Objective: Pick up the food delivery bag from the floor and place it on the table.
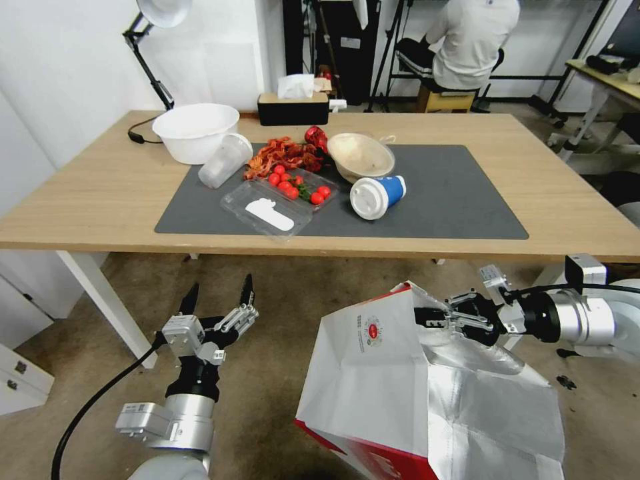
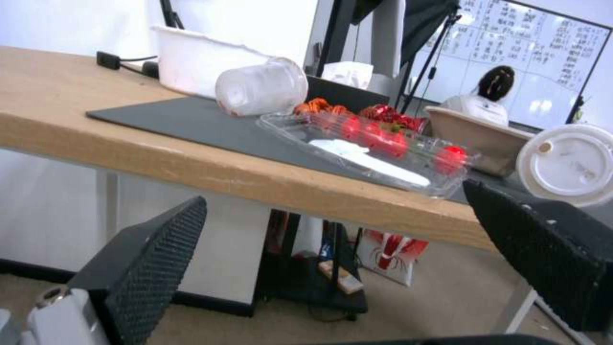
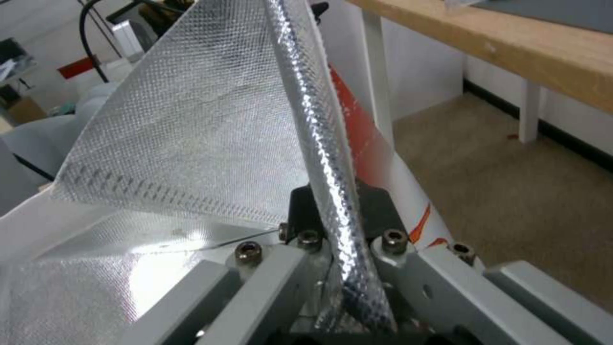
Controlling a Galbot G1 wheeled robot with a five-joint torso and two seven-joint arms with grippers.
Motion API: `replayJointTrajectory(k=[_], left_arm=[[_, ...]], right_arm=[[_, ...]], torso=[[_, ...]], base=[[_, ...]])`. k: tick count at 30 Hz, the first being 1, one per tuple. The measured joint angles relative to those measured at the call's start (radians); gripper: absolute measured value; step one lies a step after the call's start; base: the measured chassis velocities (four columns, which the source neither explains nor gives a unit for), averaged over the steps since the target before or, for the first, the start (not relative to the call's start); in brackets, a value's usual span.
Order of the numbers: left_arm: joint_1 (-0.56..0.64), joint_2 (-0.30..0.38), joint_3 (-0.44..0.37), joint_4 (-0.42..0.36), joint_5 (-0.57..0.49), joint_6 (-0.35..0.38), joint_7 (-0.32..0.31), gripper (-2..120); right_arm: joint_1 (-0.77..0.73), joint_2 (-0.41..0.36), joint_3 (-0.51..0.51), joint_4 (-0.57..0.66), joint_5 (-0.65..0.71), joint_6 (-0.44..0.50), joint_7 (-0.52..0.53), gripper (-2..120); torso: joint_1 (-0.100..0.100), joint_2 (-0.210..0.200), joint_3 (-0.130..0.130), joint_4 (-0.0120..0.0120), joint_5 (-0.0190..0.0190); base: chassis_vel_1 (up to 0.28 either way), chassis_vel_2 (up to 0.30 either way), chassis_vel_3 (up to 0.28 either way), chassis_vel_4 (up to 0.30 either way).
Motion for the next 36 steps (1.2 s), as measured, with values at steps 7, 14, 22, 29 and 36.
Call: replayJointTrajectory(k=[7, 14, 22, 29, 36], left_arm=[[0.002, 0.002, -0.001, -0.003, 0.0, 0.001, -0.001, 100], [0.005, -0.004, 0.002, -0.006, 0.004, 0.002, 0.0, 100], [0.006, -0.002, -0.001, -0.009, 0.004, 0.003, 0.0, 100], [0.006, 0.0, -0.004, -0.011, 0.003, 0.004, 0.0, 100], [0.009, 0.0, -0.004, -0.012, -0.001, 0.004, 0.0, 100]], right_arm=[[-0.006, 0.005, 0.003, 0.005, 0.0, -0.001, 0.001, 0], [-0.009, 0.009, 0.007, 0.009, -0.001, -0.002, 0.001, 0], [-0.008, 0.008, 0.007, 0.007, -0.003, -0.002, 0.002, 0], [-0.011, -0.002, 0.017, 0.008, 0.001, -0.001, 0.002, 0], [-0.025, -0.003, 0.029, 0.006, 0.003, -0.001, -0.003, 0]], torso=[[0.013, 0.03, 0.017, 0.0, 0.0], [0.027, 0.065, 0.037, 0.0, 0.0], [0.04, 0.097, 0.057, 0.0, 0.0], [0.053, 0.128, 0.075, 0.0, 0.0], [0.066, 0.158, 0.092, 0.0, 0.0]], base=[[0.0, 0.0, 0.0, 0.0], [0.0, 0.0, 0.0, 0.0], [0.0, 0.0, 0.0, 0.0], [0.0, 0.0, 0.0, 0.0], [0.0, 0.0, 0.0, 0.0]])
